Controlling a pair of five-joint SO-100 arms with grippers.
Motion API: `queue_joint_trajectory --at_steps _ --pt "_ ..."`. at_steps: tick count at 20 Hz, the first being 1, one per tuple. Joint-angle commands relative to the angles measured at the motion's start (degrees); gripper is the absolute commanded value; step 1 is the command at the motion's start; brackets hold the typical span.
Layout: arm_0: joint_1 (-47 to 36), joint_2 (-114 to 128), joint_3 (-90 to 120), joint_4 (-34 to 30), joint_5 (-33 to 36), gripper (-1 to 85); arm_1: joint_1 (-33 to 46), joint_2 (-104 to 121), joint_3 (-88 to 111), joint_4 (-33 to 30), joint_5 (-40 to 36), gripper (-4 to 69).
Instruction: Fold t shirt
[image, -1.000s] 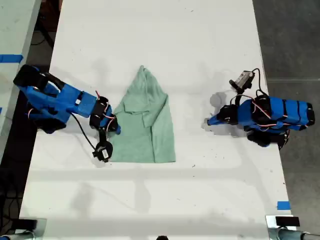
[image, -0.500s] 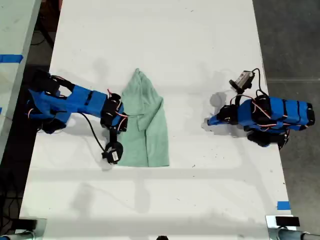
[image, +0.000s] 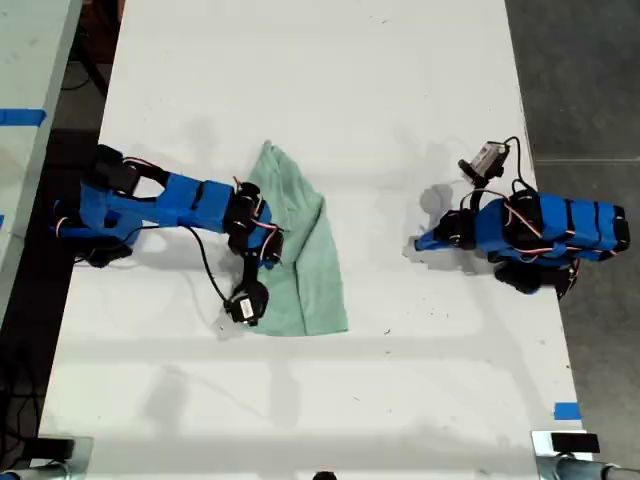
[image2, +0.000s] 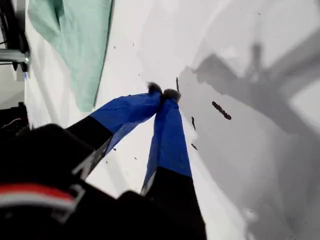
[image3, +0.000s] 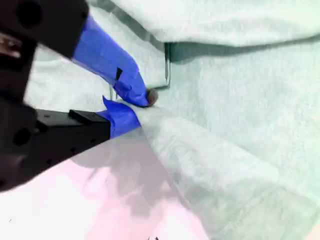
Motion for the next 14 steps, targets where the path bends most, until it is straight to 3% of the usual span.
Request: queue_joint_trajectory --at_steps 1,3,5,8,11,14 --pt "-2.0 3.7 -3.2 -5.6 3.1 -0.2 0.2 0.7 3.0 0.2 -0.4 0.8" --pt "-2.8 4.1 -3.3 -9.1 3.3 0.7 0.2 0.7 3.0 0.2 -0.4 0.8" --pt "-3.3 3.3 -3.3 -11.5 2.9 13.2 0.2 0.7 3.0 0.2 -0.4 0.8" --pt "-4.7 1.3 -3.5 -12.3 0.0 17.7 0.2 0.7 3.0 0.2 -0.5 0.8" --pt "-5.2 3.0 -4.1 -13.4 -0.4 17.1 0.2 0.7 3.0 0.2 -0.5 0.8" --pt "-5.2 4.0 -4.1 -20.7 -0.4 11.0 0.2 0.7 3.0 0.2 -0.6 0.8"
